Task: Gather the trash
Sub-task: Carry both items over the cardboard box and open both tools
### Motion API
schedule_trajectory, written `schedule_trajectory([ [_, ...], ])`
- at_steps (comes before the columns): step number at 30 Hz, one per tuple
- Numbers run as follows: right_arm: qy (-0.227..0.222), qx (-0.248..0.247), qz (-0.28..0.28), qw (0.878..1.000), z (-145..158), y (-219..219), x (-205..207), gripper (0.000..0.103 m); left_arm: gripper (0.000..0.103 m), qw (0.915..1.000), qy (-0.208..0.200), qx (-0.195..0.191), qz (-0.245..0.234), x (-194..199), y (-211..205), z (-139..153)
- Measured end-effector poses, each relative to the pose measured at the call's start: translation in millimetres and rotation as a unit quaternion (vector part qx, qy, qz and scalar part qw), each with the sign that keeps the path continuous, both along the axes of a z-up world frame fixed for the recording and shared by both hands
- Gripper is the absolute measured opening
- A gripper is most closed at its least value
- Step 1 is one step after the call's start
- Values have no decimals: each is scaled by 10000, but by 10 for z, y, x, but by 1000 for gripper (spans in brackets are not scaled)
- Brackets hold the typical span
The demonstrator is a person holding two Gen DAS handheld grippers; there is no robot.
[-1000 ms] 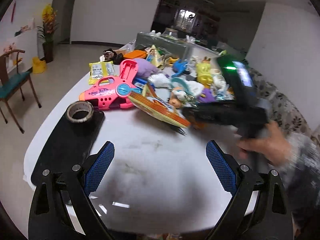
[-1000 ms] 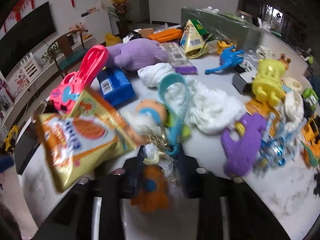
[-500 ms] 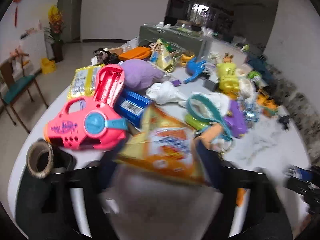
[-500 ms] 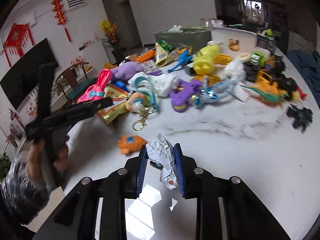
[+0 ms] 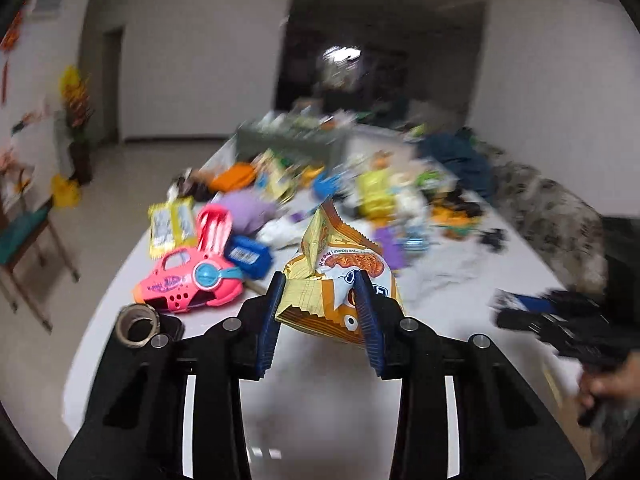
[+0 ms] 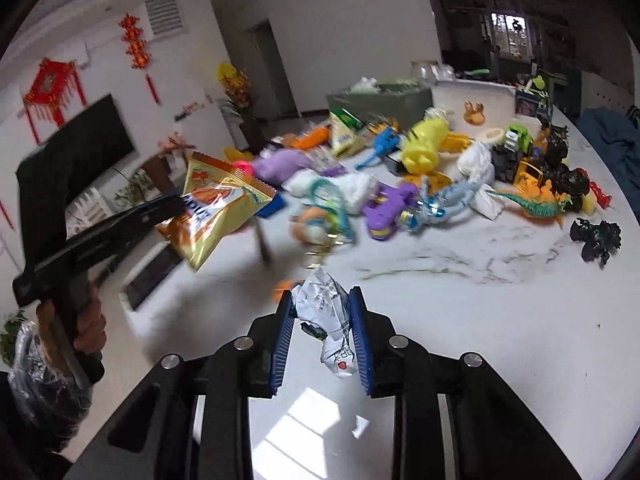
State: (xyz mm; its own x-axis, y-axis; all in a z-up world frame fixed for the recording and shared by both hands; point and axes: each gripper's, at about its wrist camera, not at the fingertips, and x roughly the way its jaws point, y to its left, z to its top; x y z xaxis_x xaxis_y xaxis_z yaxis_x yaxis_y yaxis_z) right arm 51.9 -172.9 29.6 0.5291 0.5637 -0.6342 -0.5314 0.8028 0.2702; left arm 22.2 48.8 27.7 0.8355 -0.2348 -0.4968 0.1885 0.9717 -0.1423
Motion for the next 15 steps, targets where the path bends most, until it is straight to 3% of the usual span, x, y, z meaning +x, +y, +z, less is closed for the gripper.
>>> schedule_trajectory([
  [5, 93, 208, 243, 9994, 176, -137, -706, 30, 35, 9953, -332, 302, -862, -831, -180, 202],
  [9, 322, 61, 337, 9989, 84, -226, -1277, 31, 35, 9838, -249, 464, -1711, -1555, -314, 46],
  [13, 875, -153, 407, 9952, -292, -264, -1694, 32, 35, 9728, 180, 587, -2235, -1956, -407, -304],
  [15, 1354, -192, 356, 9900, -657, -267, -1796, 32, 35, 9688, 528, 638, -2337, -2005, -442, -537],
])
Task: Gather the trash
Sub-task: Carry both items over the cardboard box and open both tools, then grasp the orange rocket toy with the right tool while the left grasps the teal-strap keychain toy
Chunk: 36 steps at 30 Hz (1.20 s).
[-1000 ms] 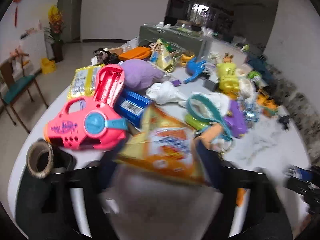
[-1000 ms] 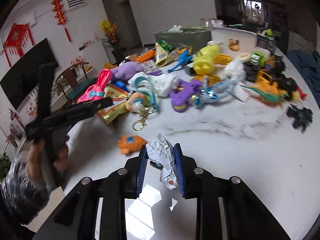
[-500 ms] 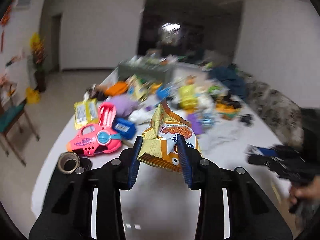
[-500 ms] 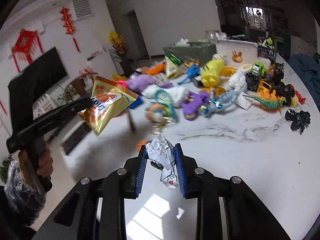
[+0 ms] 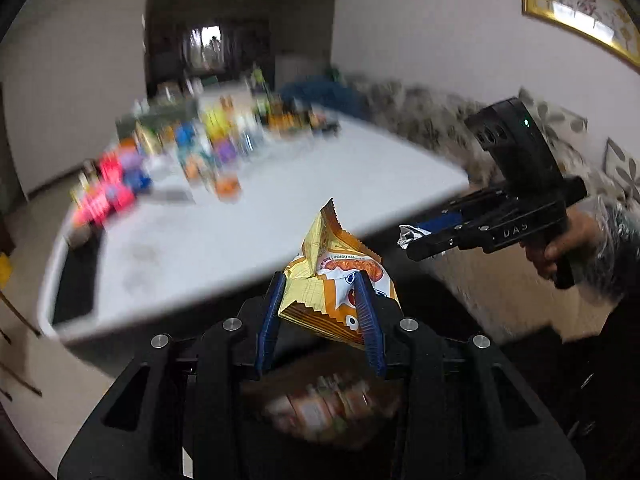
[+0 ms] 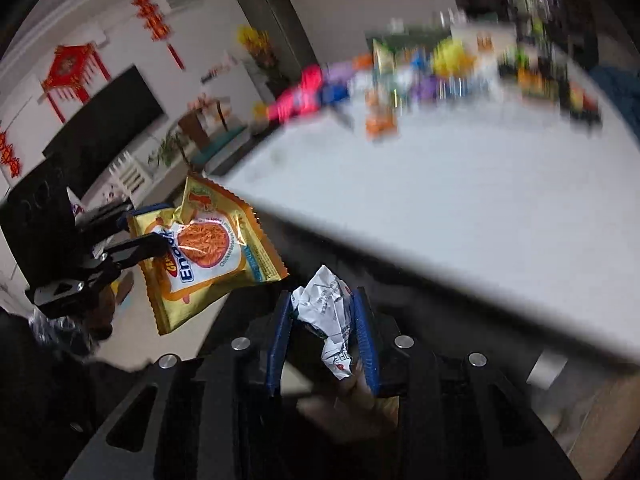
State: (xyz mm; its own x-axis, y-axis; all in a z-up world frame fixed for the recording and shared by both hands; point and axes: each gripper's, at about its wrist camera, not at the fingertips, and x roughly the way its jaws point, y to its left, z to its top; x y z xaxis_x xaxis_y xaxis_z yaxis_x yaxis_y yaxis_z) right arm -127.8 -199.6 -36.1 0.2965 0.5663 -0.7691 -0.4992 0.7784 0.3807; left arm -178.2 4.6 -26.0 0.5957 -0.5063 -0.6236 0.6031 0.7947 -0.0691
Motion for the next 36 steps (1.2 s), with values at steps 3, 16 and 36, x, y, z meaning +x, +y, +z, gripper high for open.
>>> schedule_trajectory([
  [3, 472, -268, 49, 9985, -562, 61, -29, 37, 35, 9979, 478, 427, -83, 28, -87, -503],
  [16, 351, 179, -20, 9992, -422, 43, 101, 73, 60, 9865, 1329, 928, 239, 484, 10, -1416],
  [36, -939, -1084, -26, 9897, -132, 1175, 2441, 46, 82, 9758, 179, -505, 2121, 1668, 565, -172],
])
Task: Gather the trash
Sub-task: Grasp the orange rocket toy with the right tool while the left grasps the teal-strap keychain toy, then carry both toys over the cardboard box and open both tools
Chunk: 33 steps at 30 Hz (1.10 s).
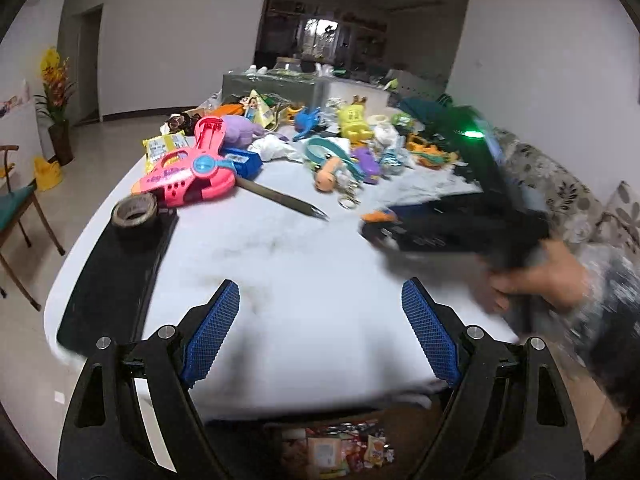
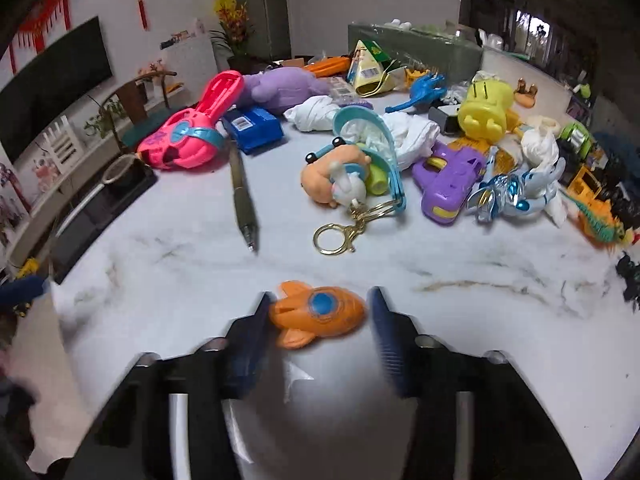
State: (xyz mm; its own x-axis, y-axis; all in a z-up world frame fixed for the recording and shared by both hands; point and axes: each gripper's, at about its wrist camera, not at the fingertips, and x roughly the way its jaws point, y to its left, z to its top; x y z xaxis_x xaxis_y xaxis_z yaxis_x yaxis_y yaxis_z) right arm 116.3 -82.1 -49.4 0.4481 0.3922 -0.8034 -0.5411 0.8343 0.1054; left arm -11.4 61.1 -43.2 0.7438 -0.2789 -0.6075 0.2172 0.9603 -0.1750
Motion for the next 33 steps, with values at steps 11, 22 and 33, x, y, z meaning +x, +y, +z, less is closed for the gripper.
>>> schedule_trajectory([
  [11, -126, 791, -596, 9950, 327, -1141, -541, 46, 82, 9936, 319, 1046, -278, 1577, -864, 85],
  [22, -52, 993, -1006, 9900, 255, -1759, -857, 46, 47, 9928, 860, 826, -95, 1864, -834, -45],
  [33, -617, 1310, -553, 9879, 848, -1484, -1562, 46, 48, 9870, -998, 741, -1021, -440, -772, 1119],
])
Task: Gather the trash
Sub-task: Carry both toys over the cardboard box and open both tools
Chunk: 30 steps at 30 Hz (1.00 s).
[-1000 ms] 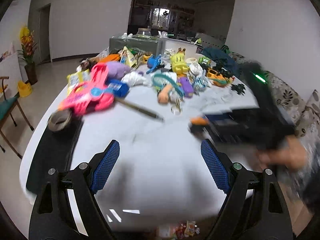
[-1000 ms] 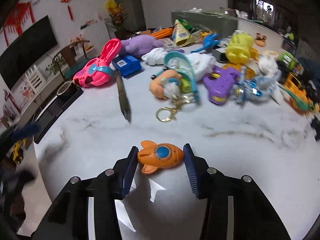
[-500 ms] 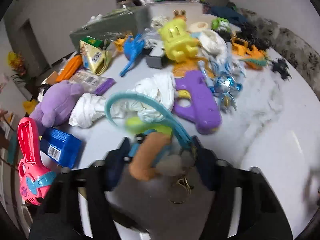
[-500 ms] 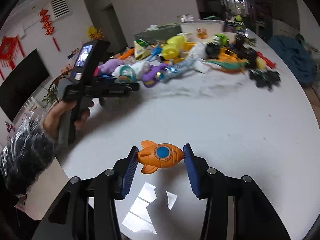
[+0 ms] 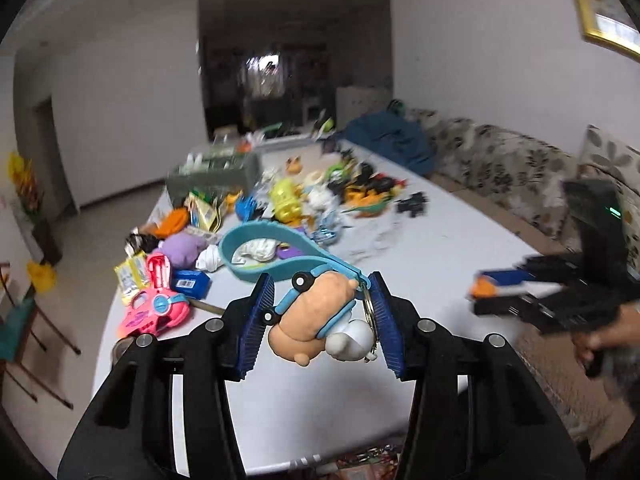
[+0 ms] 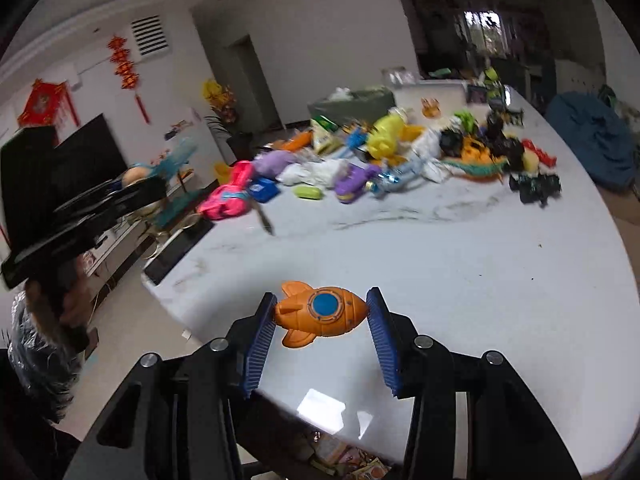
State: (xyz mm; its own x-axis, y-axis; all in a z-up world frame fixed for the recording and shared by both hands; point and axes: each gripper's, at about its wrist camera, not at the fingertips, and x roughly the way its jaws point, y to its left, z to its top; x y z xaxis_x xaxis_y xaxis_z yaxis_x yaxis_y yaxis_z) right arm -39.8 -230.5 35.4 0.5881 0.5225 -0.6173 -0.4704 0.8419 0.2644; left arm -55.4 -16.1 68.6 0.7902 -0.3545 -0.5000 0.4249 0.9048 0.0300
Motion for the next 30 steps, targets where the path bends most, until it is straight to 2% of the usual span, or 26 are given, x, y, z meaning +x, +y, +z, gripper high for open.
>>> schedule_trajectory([
  [3, -5, -2, 118, 9999, 64, 40, -281, 46, 48, 9998, -111, 3, -189, -457, 18, 49],
  [7, 195, -192, 254, 9993, -51, 125, -647, 46, 48, 9989, -62, 253, -379, -939, 7, -160],
  [11, 673, -355, 449, 9961, -399, 232, -943, 46, 48, 9960, 563, 304, -627, -1164, -21, -653],
  [13, 1006, -372, 497, 9930, -636, 269, -1006, 46, 49, 9902, 1098, 455, -735, -1175, -73, -1091],
  [15, 1481, -400, 537, 9867, -1007, 310, -1018, 46, 49, 9838, 1472, 637, -803, -1172, -118, -1434],
  [16, 1668, -413, 556, 9836, -1147, 330, -1006, 48, 51, 9784, 1723, 766, -843, -1108, -157, -1684],
  [17, 1972, -408, 585, 9778, -1373, 355, -970, 52, 56, 9736, 1916, 880, -874, -1061, -191, -1891],
  [18, 2194, -452, 567, 9729, -1594, 374, -932, 68, 68, 9709, 2026, 932, -869, -1029, -180, -2019],
  [19, 2286, -519, 558, 9705, -1732, 383, -909, 75, 73, 9663, 2199, 987, -905, -967, -196, -2197],
  [20, 2413, -704, 533, 9664, -1924, 402, -878, 74, 74, 9587, 2455, 1050, -980, -875, -219, -2465],
  [22, 2504, -894, 482, 9628, -2050, 406, -865, 64, 74, 9504, 2721, 1199, -911, -772, -217, -2713],
  [24, 2353, -659, 615, 9677, -1839, 376, -917, 64, 74, 9486, 2808, 1193, -846, -753, -176, -2765],
  [26, 1902, -594, 740, 9772, -1428, 361, -939, 65, 74, 9524, 2723, 1052, -881, -744, -115, -2638],
  [28, 1479, -336, 741, 9856, -965, 295, -835, 73, 74, 9603, 2499, 845, -910, -745, -37, -2363],
  [30, 1257, -39, 692, 9896, -640, 238, -607, 75, 79, 9702, 2172, 545, -922, -657, 57, -1971],
])
